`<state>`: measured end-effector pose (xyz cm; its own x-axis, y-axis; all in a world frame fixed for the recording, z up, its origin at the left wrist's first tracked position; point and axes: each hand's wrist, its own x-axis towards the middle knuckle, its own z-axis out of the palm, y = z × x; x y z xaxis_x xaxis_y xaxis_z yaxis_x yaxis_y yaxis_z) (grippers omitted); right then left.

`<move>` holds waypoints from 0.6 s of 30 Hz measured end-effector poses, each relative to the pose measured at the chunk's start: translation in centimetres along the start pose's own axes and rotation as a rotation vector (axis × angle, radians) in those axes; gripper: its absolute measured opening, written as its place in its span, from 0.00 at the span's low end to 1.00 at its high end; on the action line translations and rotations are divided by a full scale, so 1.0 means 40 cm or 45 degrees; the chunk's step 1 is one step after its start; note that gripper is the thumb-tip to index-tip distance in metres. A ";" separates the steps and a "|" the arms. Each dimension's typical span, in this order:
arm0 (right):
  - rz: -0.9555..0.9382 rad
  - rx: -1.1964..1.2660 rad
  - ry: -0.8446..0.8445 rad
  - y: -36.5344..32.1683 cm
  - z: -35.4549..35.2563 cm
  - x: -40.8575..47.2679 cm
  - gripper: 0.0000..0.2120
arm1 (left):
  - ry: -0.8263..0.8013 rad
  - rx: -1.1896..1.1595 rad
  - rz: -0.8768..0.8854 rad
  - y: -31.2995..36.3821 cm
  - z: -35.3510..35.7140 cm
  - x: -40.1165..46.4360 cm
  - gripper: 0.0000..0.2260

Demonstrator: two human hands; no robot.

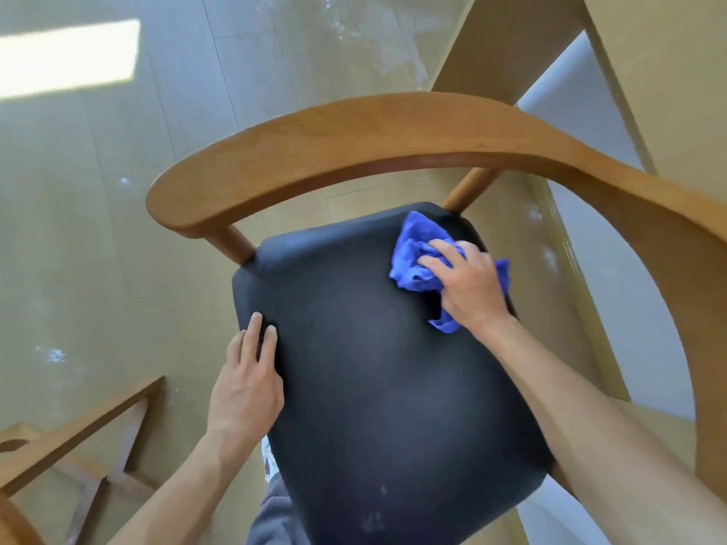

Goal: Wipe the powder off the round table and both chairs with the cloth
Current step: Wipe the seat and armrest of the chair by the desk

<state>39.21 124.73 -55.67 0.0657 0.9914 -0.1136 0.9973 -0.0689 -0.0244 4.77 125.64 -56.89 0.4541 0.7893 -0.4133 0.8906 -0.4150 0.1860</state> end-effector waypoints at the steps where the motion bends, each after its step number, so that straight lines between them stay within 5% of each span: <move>1: 0.101 0.023 -0.026 0.034 0.000 -0.038 0.24 | -0.005 -0.002 -0.007 0.000 -0.004 0.000 0.23; 6: 0.754 0.055 -0.238 0.120 -0.034 -0.225 0.23 | -0.015 -0.071 -0.021 0.004 -0.026 -0.002 0.26; 10: 1.207 0.283 -0.176 0.102 -0.048 -0.272 0.22 | -0.009 -0.170 -0.066 0.001 -0.033 -0.009 0.28; 15: 1.087 0.359 -0.072 -0.086 -0.028 -0.126 0.23 | -0.019 -0.272 -0.077 0.007 -0.040 -0.013 0.27; 18: 0.758 0.233 0.054 -0.284 -0.016 -0.123 0.23 | -0.032 -0.369 -0.126 -0.001 -0.059 -0.010 0.28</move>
<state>27.58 120.71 -54.20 0.6136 0.7804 -0.1202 0.7679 -0.6252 -0.1393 4.60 126.39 -54.63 0.3672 0.8067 -0.4631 0.9020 -0.1873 0.3890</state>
